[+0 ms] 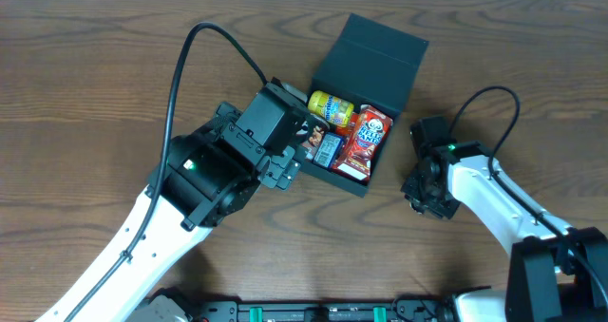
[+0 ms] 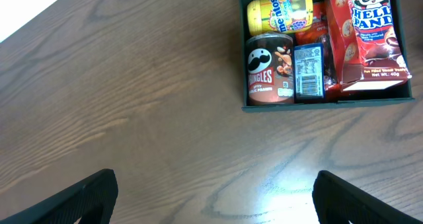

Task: Pack container
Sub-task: 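Lower the right gripper onto the black chocolate bar, then grasp the chocolate bar with the right gripper and carry it over the box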

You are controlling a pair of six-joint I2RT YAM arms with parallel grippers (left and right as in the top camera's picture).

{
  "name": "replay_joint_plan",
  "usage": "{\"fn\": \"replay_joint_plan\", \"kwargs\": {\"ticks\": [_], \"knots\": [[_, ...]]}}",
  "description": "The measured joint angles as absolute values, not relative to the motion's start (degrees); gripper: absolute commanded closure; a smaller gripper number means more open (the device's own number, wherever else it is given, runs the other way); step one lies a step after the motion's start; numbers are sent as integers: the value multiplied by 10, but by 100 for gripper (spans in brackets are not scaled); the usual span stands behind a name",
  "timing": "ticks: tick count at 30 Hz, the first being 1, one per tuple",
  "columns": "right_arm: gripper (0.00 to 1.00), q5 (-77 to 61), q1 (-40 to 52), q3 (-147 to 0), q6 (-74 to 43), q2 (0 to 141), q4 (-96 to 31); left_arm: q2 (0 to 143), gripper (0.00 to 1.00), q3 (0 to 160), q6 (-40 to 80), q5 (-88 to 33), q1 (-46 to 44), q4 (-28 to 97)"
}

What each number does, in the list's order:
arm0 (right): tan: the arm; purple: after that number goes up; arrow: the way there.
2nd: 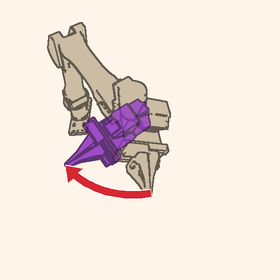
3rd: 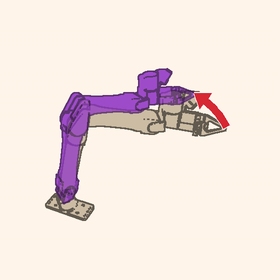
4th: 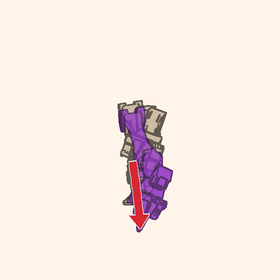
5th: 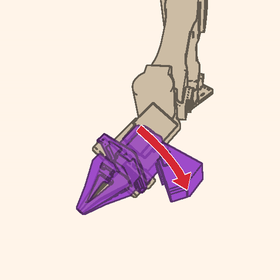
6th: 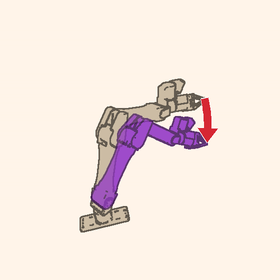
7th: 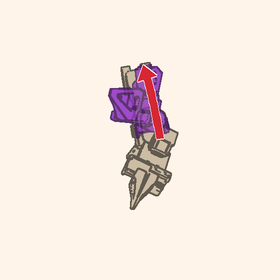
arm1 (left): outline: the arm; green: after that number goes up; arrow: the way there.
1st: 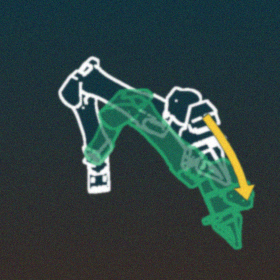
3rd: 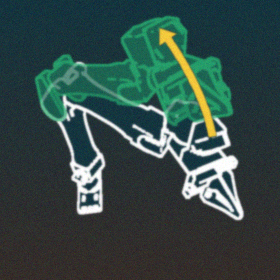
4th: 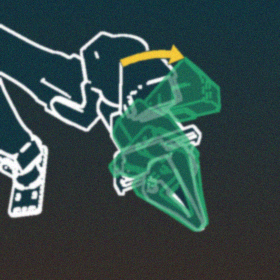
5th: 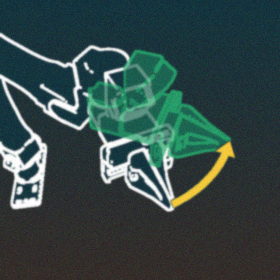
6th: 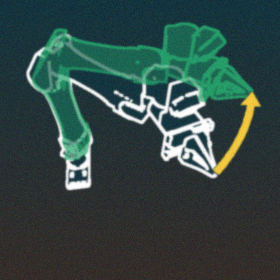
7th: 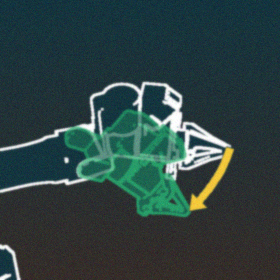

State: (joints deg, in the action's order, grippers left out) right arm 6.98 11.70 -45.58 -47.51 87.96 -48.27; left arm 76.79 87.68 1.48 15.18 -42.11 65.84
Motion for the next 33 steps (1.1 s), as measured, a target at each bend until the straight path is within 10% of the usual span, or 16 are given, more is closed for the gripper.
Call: {"fn": "replay_joint_plan", "kwargs": {"ticks": [15, 33], "knots": [[98, 91, 117, -456, -476, 880, -468, 768, 5, 877, 15, 152, -421, 672], [99, 73, 117, -475, -461, 842, -502, 768, 5, 877, 15, 152, -421, 681]]}}
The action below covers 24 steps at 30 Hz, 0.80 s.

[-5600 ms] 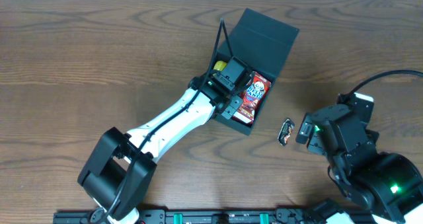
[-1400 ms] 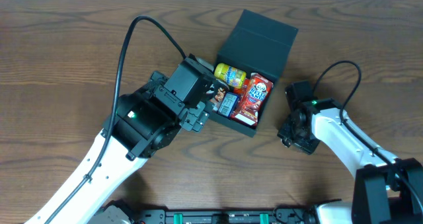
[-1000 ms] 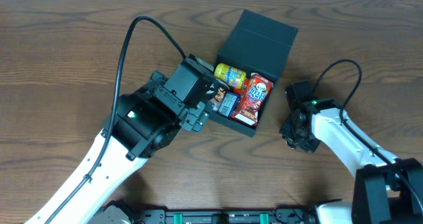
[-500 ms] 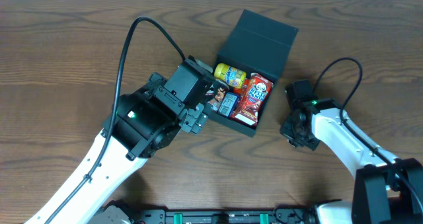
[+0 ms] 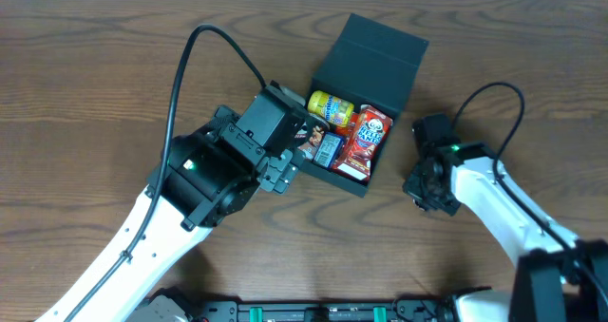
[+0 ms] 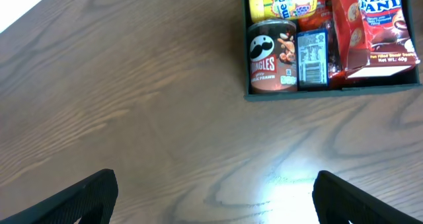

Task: Pack container
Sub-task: 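Grasp the chocolate bar with the right gripper and carry it over the box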

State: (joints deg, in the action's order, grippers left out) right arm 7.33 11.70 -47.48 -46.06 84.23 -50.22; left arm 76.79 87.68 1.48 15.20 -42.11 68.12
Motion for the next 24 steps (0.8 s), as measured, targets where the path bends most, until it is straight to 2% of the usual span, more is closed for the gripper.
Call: {"fn": "replay_joint_plan", "kwargs": {"ticks": [5, 10, 17, 24], "knots": [[99, 63, 119, -556, -455, 764, -574, 768, 5, 877, 15, 152, -421, 686], [99, 17, 140, -616, -459, 700, -585, 768, 5, 877, 15, 152, -421, 686], [99, -52, 199, -622, -510, 699, -529, 768, 5, 877, 15, 159, -421, 688], [99, -52, 272, -622, -578, 737, -451, 768, 5, 877, 15, 159, -421, 688]]}}
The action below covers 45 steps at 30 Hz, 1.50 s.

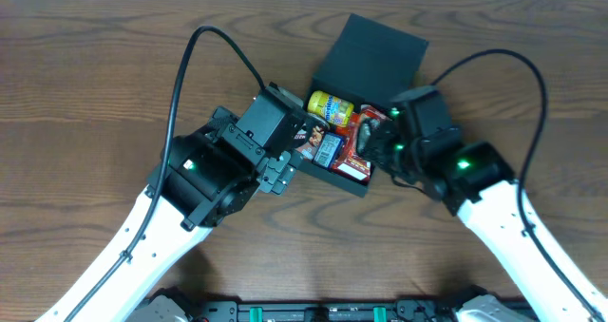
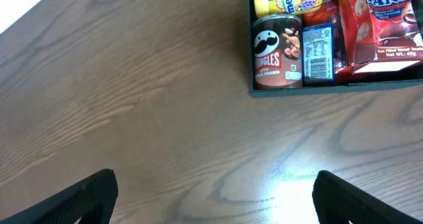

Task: Pack container
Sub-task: 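Grasp the chocolate bar with the right gripper and carry it over the box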

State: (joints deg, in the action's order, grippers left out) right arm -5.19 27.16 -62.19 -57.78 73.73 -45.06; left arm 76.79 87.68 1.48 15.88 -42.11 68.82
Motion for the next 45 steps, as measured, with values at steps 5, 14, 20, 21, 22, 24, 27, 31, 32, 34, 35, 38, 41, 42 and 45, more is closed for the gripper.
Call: {"fn": "replay_joint_plan", "kwargs": {"ticks": [5, 14, 20, 21, 22, 24, 27, 31, 32, 34, 35, 38, 41, 42, 45], "knots": [[99, -48, 288, -622, -611, 789, -414, 768, 5, 877, 15, 159, -421, 688], [99, -43, 298, -622, -658, 904, -345, 768, 5, 877, 15, 159, -421, 690], [97, -48, 299, -622, -668, 934, -326, 768, 5, 877, 15, 159, -421, 690], [86, -48, 299, -622, -670, 934, -326, 768, 5, 877, 15, 159, -421, 690], [75, -50, 299, -622, -674, 934, -326, 768, 5, 877, 15, 159, -421, 690], [47, -53, 299, -622, -676, 934, -323, 768, 5, 877, 15, 159, -421, 690], [19, -59, 300, -624, -672, 933, -303, 768, 5, 877, 15, 159, -421, 690], [1, -69, 302, -625, -653, 933, -278, 768, 5, 877, 15, 159, -421, 690], [1, -72, 302, -625, -648, 933, -274, 768, 5, 877, 15, 159, -421, 690], [1, -75, 302, -626, -643, 933, -273, 768, 5, 877, 15, 159, -421, 690], [1, -76, 302, -626, -640, 933, -274, 768, 5, 877, 15, 159, -421, 690], [1, -77, 302, -626, -623, 924, -276, 768, 5, 877, 15, 159, -421, 690], [1, -77, 302, -627, -598, 895, -277, 768, 5, 877, 15, 159, -419, 679], [1, -76, 302, -628, -587, 877, -278, 768, 5, 877, 15, 159, -416, 672], [1, -75, 302, -634, -562, 821, -280, 768, 5, 877, 15, 157, -392, 642]]}}
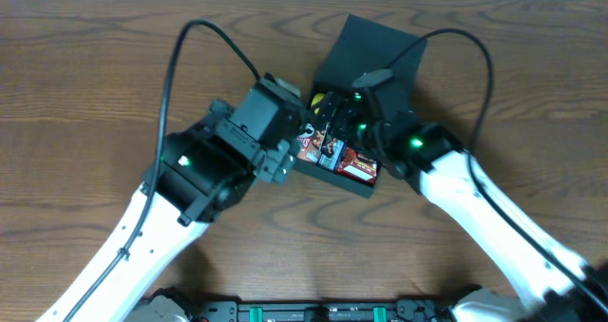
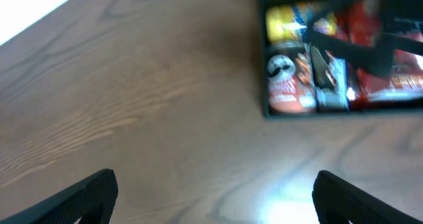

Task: Pack container
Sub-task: 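Grasp the chocolate bar with the right gripper and carry it over the box, then drop the chocolate bar into the box and move the left gripper to the lid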

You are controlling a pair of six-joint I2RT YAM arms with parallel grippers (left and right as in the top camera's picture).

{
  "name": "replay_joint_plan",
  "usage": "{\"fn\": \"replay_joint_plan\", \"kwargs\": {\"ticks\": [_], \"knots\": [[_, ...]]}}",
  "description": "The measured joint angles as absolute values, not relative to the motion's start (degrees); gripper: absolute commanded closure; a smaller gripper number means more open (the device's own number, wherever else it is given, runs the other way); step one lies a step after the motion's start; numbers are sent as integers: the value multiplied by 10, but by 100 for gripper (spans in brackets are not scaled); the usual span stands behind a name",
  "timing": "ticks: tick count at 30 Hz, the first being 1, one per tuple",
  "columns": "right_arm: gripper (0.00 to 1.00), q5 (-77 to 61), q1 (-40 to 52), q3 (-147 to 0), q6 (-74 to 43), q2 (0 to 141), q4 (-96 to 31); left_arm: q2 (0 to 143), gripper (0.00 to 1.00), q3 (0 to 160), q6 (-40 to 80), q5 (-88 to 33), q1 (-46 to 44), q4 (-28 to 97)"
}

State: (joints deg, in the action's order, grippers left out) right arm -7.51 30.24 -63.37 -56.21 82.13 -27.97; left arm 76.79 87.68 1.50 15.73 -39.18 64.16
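A black box (image 1: pixel 334 179) with its lid (image 1: pixel 372 48) raised at the back holds a yellow Mentos tub (image 2: pixel 285 22), a Pringles can (image 2: pixel 284 85), a blue packet (image 2: pixel 332 95) and a red Hello Panda pack (image 1: pixel 358 164). My right gripper (image 1: pixel 331 113) hangs over the box's contents; its dark fingers (image 2: pixel 350 44) cross the snacks in the blurred left wrist view, and how its jaws stand is unclear. My left gripper (image 2: pixel 215 199) stands open over bare table just left of the box, holding nothing.
Brown wooden table (image 1: pixel 85 85) all round. The left arm (image 1: pixel 204 165) lies close against the box's left side and the right arm (image 1: pixel 465 189) stretches in from the lower right. The table's far edge shows at the top left of the left wrist view.
My right gripper has moved from the box's right side to over the middle of the contents. The left gripper has shifted slightly back from the box and stays open.
At first my right gripper rested on the table well right of the box, and stayed there a second later. Then it stood at the box's right edge over the Hello Panda pack, and now over the contents. The left gripper stayed open beside the box throughout.
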Motion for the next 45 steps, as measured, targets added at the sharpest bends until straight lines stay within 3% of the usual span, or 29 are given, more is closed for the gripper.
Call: {"fn": "replay_joint_plan", "kwargs": {"ticks": [11, 19, 31, 45], "knots": [[1, -37, 302, -649, -477, 658, -435, 808, 5, 877, -4, 0, -233, 483], [1, -1, 302, -649, -443, 622, -535, 998, 5, 924, -5, -213, -150, 416], [1, 72, 302, -649, -427, 609, -644, 1253, 5, 1151, 6, -441, -140, 431], [1, 98, 302, -649, -427, 608, -670, 1346, 5, 1172, 15, -481, -148, 417]]}}
